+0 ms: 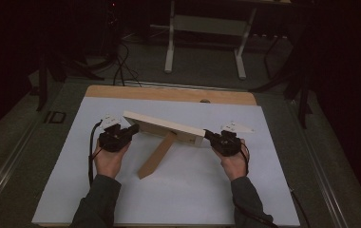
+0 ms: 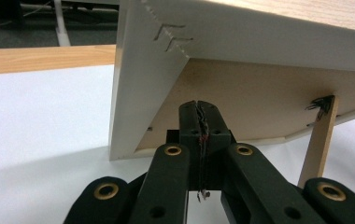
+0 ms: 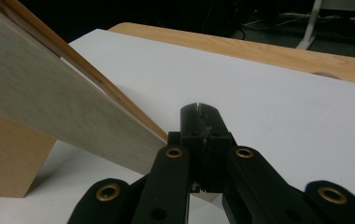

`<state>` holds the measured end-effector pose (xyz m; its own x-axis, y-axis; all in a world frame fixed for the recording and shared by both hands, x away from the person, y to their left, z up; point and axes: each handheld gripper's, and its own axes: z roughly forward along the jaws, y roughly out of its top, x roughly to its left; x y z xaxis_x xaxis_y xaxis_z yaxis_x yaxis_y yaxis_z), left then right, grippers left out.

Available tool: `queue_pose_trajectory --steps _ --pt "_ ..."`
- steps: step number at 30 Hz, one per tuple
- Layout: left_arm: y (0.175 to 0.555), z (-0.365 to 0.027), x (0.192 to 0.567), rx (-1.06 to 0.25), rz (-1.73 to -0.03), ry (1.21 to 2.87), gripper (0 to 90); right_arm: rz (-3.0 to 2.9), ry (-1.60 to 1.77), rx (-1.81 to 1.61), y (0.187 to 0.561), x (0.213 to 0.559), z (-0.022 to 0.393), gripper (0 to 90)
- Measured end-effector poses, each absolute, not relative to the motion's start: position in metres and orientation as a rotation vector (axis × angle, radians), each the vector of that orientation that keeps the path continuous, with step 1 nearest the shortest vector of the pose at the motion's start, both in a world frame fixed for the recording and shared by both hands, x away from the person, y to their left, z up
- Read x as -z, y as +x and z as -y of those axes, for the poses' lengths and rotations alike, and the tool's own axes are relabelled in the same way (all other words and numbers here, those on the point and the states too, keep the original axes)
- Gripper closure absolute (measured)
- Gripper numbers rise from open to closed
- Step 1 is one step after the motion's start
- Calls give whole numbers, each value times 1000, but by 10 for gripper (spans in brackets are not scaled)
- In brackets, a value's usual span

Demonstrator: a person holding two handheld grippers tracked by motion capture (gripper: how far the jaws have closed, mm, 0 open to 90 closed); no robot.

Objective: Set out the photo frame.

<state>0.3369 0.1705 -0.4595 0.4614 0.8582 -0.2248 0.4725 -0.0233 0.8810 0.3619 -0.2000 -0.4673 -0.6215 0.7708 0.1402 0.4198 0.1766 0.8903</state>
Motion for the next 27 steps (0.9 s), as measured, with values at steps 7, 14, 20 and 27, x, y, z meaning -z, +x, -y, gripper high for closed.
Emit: queue_pose_trajectory --steps 7,14,20,27 --pt "339 -168 459 -473 -1168 1680 900 -2127 1104 -1414 362 467 198 896" --pt "341 -167 459 -478 -1176 1688 900 -2133 1091 -1410 361 467 197 895" --pt "343 -166 459 -469 -1179 1691 900 -2140 1075 -1404 361 466 198 896" --pt "343 -164 459 -488 -1183 1705 900 -2143 1060 -1405 360 464 198 895"
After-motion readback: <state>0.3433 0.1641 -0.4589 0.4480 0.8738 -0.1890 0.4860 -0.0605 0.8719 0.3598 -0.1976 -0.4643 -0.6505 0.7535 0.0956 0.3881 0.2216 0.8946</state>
